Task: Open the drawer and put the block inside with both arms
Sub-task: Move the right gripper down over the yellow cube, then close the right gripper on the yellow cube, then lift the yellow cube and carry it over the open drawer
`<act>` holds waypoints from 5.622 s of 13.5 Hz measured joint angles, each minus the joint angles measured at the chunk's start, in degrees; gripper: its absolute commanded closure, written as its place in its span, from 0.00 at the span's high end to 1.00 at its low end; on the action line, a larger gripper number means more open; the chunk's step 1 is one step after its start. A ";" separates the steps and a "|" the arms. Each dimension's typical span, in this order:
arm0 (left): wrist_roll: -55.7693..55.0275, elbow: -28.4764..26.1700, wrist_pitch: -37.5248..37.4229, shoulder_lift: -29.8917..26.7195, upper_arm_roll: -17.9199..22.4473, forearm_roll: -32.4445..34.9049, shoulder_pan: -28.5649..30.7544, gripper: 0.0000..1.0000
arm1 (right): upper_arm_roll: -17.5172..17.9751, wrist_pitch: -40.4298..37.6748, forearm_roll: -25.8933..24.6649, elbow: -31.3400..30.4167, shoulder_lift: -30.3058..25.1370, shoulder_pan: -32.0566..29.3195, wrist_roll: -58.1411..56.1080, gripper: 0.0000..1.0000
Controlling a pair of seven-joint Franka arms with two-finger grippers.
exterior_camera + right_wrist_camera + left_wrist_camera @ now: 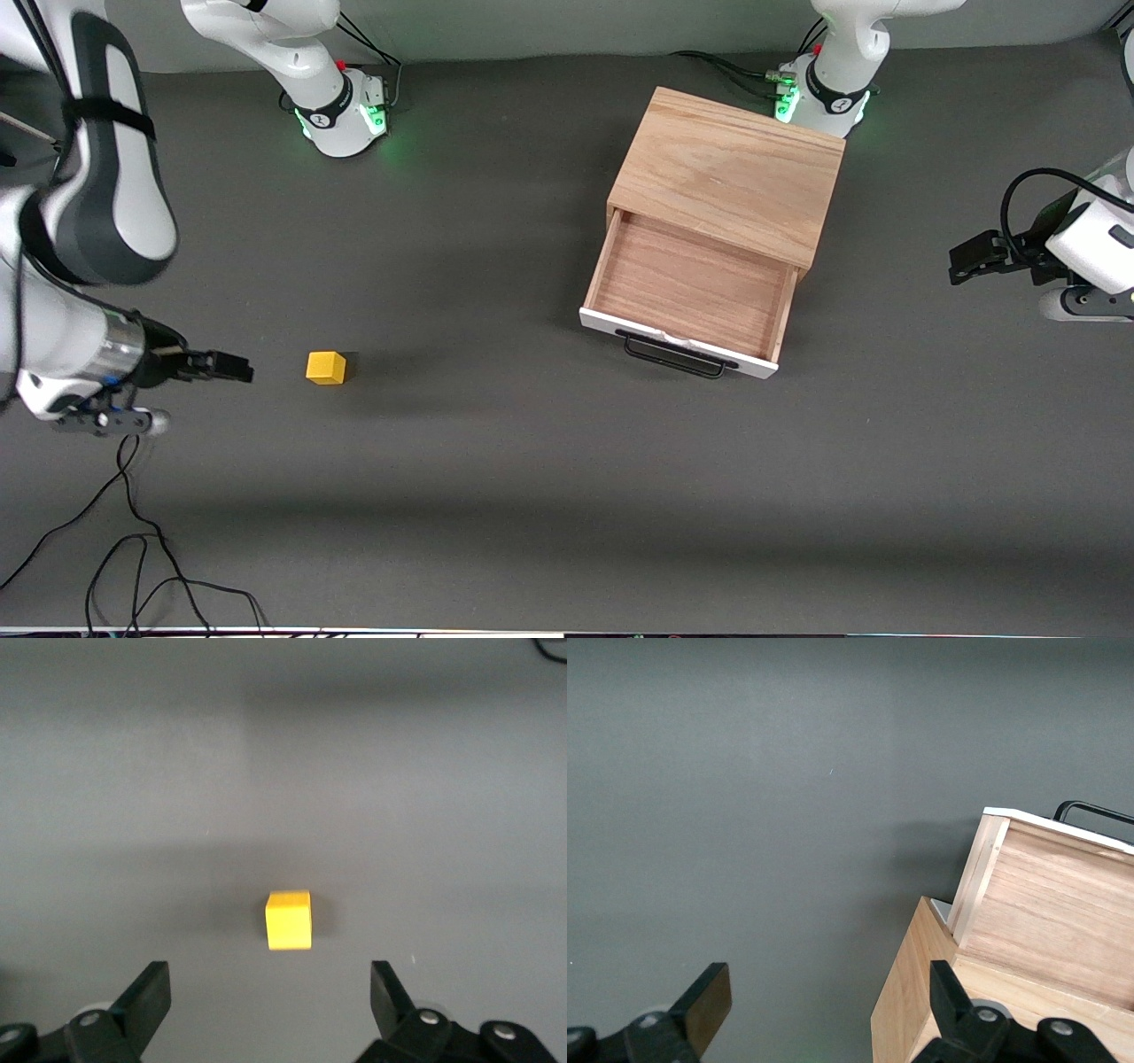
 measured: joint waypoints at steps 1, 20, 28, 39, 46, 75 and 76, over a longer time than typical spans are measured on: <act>0.00 0.00 0.00 0.03 0.00 0.00 0.00 1.00 | 0.15 1.15 -0.18 0.01 1.98 0.49 -0.37 1.00; 0.02 0.21 0.15 0.08 -0.04 0.93 0.00 1.00 | -0.51 32.79 -5.59 -32.21 -0.36 5.35 4.18 1.00; 0.03 0.21 0.17 0.11 -0.06 0.94 0.00 1.00 | -1.94 38.43 -5.75 -33.32 3.30 4.77 3.10 0.90; 0.03 0.21 0.18 0.11 -0.04 0.96 0.00 1.00 | -1.61 39.42 -5.75 -32.76 3.70 5.11 3.11 0.08; 0.06 0.21 0.18 0.11 -0.22 0.96 -0.04 1.00 | -1.27 6.82 -5.74 -13.64 -1.51 9.09 5.77 0.00; 0.07 0.21 0.18 0.14 -0.17 0.98 -0.04 1.00 | 0.46 -2.23 2.65 29.04 19.74 48.15 55.76 0.00; 0.07 0.21 0.18 0.13 -0.17 0.98 -0.04 1.00 | 0.50 -0.96 2.65 29.07 20.88 48.51 56.21 0.00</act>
